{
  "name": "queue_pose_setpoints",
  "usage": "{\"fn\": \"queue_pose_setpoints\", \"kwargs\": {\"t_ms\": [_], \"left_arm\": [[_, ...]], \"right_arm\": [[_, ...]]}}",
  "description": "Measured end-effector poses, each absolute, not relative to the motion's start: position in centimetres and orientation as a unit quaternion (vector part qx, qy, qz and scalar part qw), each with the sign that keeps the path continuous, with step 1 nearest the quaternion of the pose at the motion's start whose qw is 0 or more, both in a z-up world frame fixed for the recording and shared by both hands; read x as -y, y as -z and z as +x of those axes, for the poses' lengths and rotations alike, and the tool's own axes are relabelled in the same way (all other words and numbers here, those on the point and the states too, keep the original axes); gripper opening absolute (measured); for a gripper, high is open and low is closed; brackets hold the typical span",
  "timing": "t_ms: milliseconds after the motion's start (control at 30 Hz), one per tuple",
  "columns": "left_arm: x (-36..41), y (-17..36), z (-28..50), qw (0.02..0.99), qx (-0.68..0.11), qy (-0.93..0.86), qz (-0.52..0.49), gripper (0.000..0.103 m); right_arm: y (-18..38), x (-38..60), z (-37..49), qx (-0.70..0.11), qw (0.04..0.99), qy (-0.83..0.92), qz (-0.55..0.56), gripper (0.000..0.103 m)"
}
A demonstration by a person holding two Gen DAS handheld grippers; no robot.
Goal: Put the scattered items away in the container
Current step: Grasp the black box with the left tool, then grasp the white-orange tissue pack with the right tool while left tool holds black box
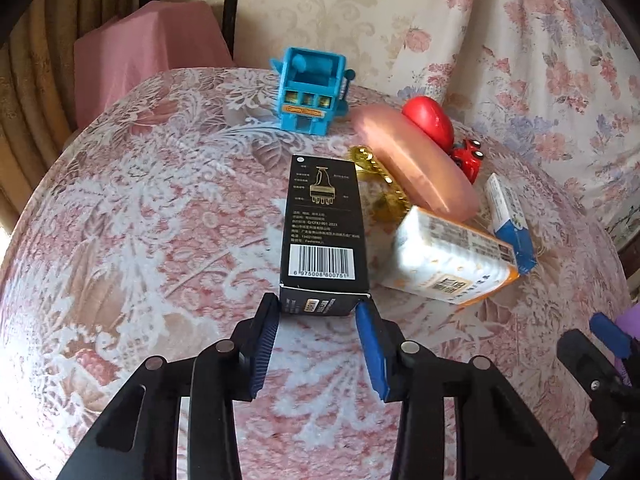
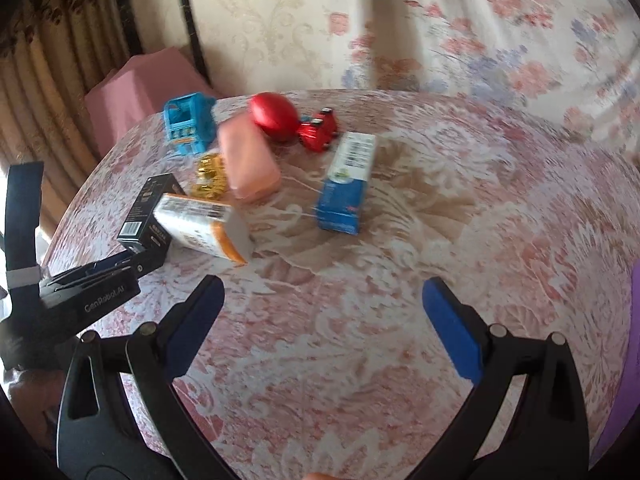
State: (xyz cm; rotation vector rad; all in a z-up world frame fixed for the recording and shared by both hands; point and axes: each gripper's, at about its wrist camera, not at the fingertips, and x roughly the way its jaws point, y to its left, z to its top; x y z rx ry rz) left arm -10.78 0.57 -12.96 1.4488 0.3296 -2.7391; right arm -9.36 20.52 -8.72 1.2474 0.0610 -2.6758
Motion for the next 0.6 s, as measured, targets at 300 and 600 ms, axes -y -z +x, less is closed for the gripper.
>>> {"fn": "queue_pose_setpoints", "kwargs": {"t_ms": [300, 600], "left_arm": [[1.0, 12.5, -10.0, 0.021, -0.11, 0.881, 0.46, 0.04], [1.7, 12.9, -9.9, 0.024, -0.118, 0.879, 0.462, 0.04]], "right_arm": [[9.9, -14.5, -11.3, -0.111, 0.165, 0.894, 0.401, 0.1], [11.6, -14.1, -13.1, -0.107, 0.176, 0.885, 0.418, 0.061]]}}
